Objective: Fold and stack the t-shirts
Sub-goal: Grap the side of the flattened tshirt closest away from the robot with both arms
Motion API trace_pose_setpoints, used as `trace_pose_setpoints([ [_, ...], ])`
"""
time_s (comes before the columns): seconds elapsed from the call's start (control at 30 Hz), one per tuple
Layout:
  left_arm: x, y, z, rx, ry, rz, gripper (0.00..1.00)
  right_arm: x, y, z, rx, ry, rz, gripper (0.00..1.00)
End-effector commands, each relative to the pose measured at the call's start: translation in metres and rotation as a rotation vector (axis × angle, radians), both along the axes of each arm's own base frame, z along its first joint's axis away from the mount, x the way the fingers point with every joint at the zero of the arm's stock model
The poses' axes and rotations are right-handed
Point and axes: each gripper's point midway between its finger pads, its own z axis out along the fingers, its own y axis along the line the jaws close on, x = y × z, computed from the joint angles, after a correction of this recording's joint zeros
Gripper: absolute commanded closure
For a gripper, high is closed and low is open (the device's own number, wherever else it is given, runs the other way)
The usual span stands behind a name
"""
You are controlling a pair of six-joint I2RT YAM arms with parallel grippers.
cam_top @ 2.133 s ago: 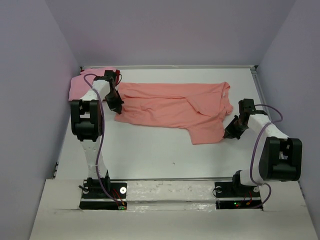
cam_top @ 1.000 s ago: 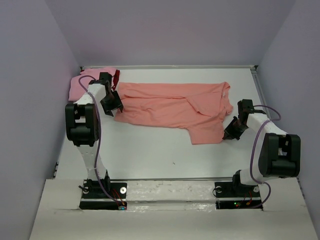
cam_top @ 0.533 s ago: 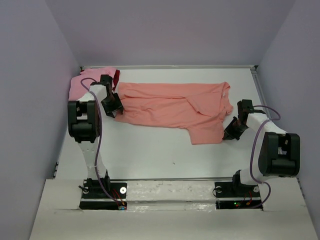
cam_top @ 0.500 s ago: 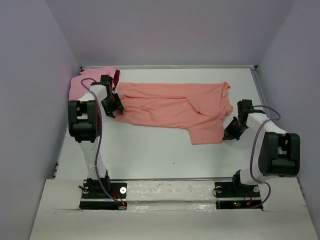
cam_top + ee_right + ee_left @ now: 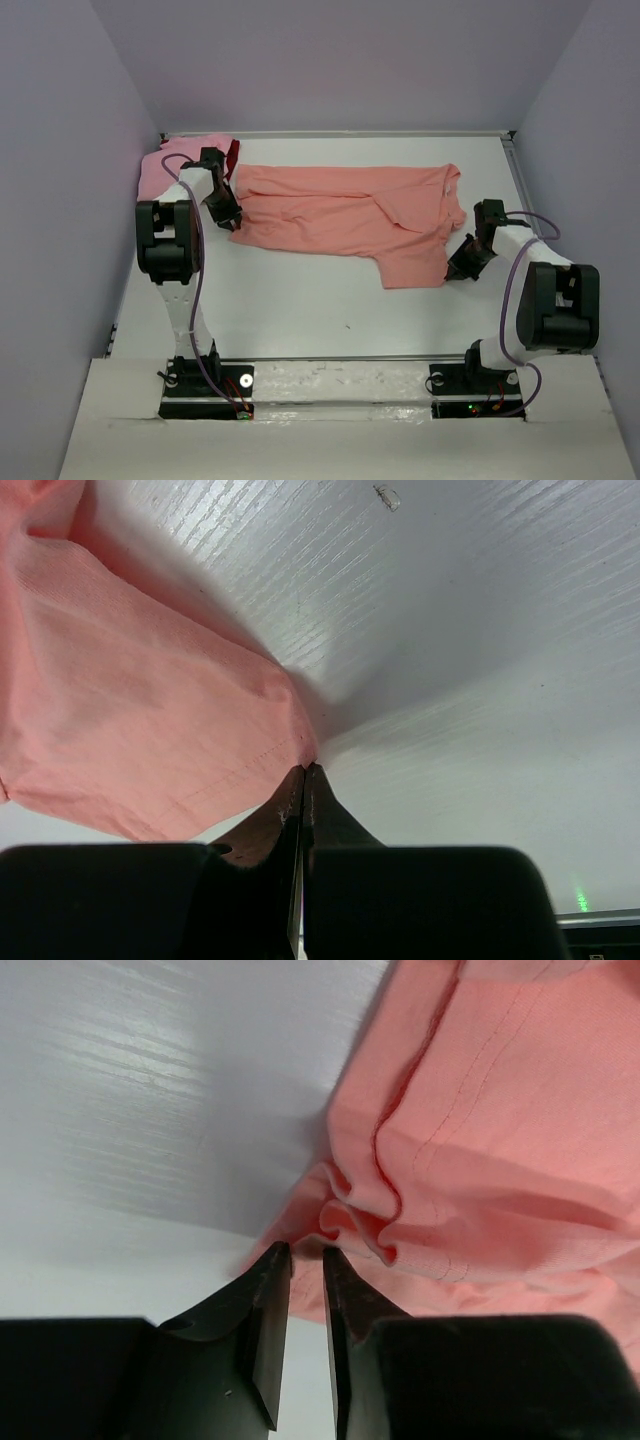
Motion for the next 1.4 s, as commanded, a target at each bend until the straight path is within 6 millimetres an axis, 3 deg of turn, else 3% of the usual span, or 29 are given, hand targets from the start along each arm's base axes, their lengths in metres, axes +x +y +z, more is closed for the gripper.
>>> trace_pose_setpoints([
  [0.0, 0.005, -0.001, 0.017, -0.005, -0.027, -0.012, 0.70, 0.015, 0.001, 0.008, 0.000, -0.046, 0.008, 1.00],
  [0.07, 0.004, 0.000, 0.019, -0.005, -0.025, -0.010, 0.71, 0.015, 0.001, 0.007, 0.000, -0.041, 0.009, 1.00],
  [0.23, 0.001, -0.001, 0.018, -0.006, -0.018, -0.011, 1.00, 0.016, 0.002, 0.007, 0.002, -0.043, 0.008, 1.00],
  [0.43, -0.004, -0.001, 0.018, -0.010, -0.015, -0.015, 1.00, 0.016, 0.001, 0.007, 0.000, -0.044, 0.008, 1.00],
  [0.6, -0.003, 0.000, 0.030, -0.005, -0.030, -0.009, 1.00, 0.022, 0.001, 0.011, -0.003, -0.059, 0.009, 1.00],
  [0.9, -0.005, -0.004, 0.073, -0.026, -0.104, -0.011, 1.00, 0.046, 0.000, 0.043, 0.000, -0.122, 0.043, 1.00],
  [1.27, -0.020, -0.002, 0.088, -0.019, -0.119, 0.003, 1.00, 0.071, -0.006, 0.073, -0.034, -0.182, 0.070, 1.00],
  [1.3, -0.020, 0.010, 0.088, -0.018, -0.118, 0.034, 1.00, 0.073, -0.006, 0.074, -0.037, -0.184, 0.072, 1.00],
  [1.37, -0.020, 0.013, 0.089, -0.019, -0.118, 0.043, 1.00, 0.082, -0.008, 0.078, -0.043, -0.197, 0.072, 1.00],
])
